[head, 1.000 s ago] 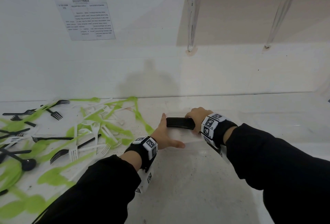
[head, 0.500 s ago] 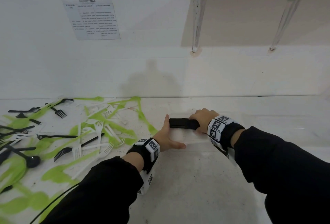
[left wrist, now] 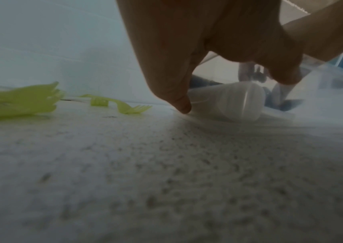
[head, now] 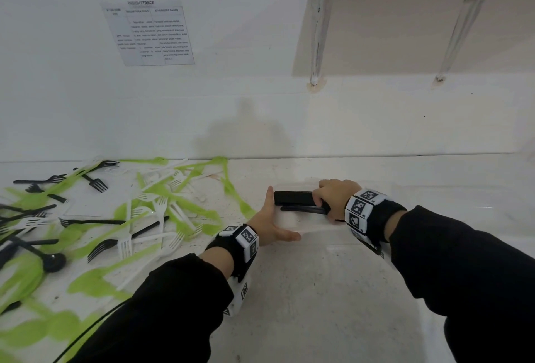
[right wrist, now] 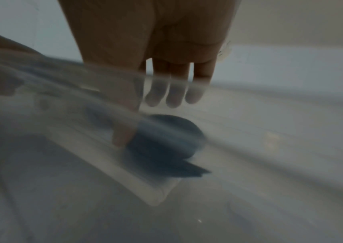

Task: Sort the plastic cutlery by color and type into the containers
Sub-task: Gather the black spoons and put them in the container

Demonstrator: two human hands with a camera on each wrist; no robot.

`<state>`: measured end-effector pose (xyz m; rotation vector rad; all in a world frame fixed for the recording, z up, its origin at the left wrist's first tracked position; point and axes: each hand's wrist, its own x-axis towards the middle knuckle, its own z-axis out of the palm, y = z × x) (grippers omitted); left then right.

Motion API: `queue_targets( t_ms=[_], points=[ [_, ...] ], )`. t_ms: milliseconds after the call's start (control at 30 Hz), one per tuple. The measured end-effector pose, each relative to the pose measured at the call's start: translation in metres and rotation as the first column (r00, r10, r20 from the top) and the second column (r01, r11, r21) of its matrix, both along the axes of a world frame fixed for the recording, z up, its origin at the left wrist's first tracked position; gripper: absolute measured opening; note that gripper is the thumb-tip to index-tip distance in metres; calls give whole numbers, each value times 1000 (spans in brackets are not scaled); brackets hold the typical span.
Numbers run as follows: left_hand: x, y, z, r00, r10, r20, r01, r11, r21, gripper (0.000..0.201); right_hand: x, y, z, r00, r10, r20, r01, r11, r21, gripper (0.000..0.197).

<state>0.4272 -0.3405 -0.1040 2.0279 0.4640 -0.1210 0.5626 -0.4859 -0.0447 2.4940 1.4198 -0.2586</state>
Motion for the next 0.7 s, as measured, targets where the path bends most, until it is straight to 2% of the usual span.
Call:
queue_targets(
  t_ms=[67, 200, 333, 433, 567, 700],
  points=[
    [1, 0, -1, 1000, -1, 2, 1, 1000, -8, 132, -3, 0, -2, 1000, -4, -4, 4, 1000, 27, 15],
    [1, -1, -2, 1000, -4, 13, 5, 1000, -30, 132, -8, 2, -2, 1000, -1, 1, 1, 998, 57, 5],
    [0, -1, -3, 1000, -2, 8, 2, 1000, -9, 130, -12, 6, -3, 999, 24, 25, -25, 998, 63, 19],
    [-1, -1, -2, 1000, 2, -1, -2, 1000, 10, 129, -13, 9, -3, 999, 39, 31, -41, 998, 54, 21],
    [-2, -2, 0, 1000, -6, -6, 6, 1000, 1, 129, -10, 10, 0, 1000, -16, -20, 17, 998, 62, 18],
    [-2, -3, 2, 1000, -5, -2, 5, 1000, 5, 127, -7, 13, 1, 996, -64, -61, 68, 995, 76, 24]
  ],
)
